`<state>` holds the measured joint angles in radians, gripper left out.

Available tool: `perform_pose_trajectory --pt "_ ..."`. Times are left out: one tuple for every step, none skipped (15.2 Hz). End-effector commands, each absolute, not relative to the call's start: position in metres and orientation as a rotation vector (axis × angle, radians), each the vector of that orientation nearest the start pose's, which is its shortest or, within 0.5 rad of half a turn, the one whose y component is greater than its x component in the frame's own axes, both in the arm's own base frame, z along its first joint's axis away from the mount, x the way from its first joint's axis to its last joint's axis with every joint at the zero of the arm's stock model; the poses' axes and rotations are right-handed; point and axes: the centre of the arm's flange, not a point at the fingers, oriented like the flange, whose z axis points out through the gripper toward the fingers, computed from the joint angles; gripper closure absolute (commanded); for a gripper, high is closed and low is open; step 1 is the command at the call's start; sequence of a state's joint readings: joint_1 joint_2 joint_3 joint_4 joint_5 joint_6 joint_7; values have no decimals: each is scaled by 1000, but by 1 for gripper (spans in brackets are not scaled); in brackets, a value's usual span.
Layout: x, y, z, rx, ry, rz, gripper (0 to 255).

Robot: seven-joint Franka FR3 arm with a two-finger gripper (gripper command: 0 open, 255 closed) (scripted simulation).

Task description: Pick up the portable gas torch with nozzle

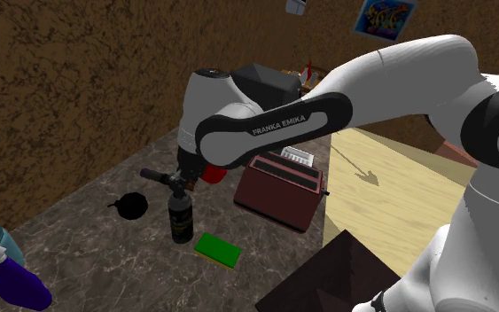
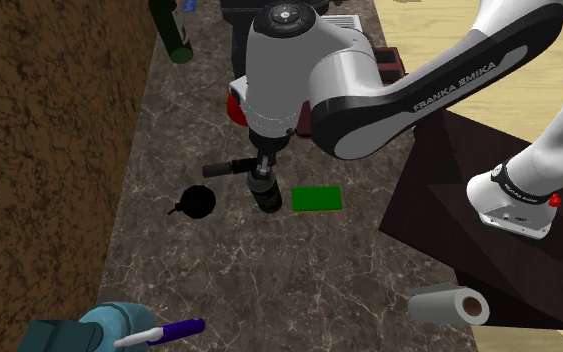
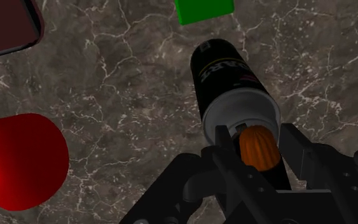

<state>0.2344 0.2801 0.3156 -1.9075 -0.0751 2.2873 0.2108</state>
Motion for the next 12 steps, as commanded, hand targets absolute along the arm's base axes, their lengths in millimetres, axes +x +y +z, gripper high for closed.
perform_pose_trajectory --pt "539 317 380 -3019 -564 -151 255" --pt "539 317 386 -3019 -564 -151 255" --pt "539 317 391 -3019 -564 -151 255" --pt "539 317 396 -3019 -564 -151 255" --pt "539 317 402 -3019 -564 -151 255" --pt "539 317 407 -3019 -564 -151 255" --pt "539 317 412 -3019 -564 -151 255" --pt "539 317 417 -3019 -564 -151 255" --pt "539 317 423 -3019 -564 -151 255" --pt "539 317 428 -3019 -564 -151 255" --pt "539 317 433 -3019 -564 -151 255" --pt "539 317 434 -3019 -564 -151 255"
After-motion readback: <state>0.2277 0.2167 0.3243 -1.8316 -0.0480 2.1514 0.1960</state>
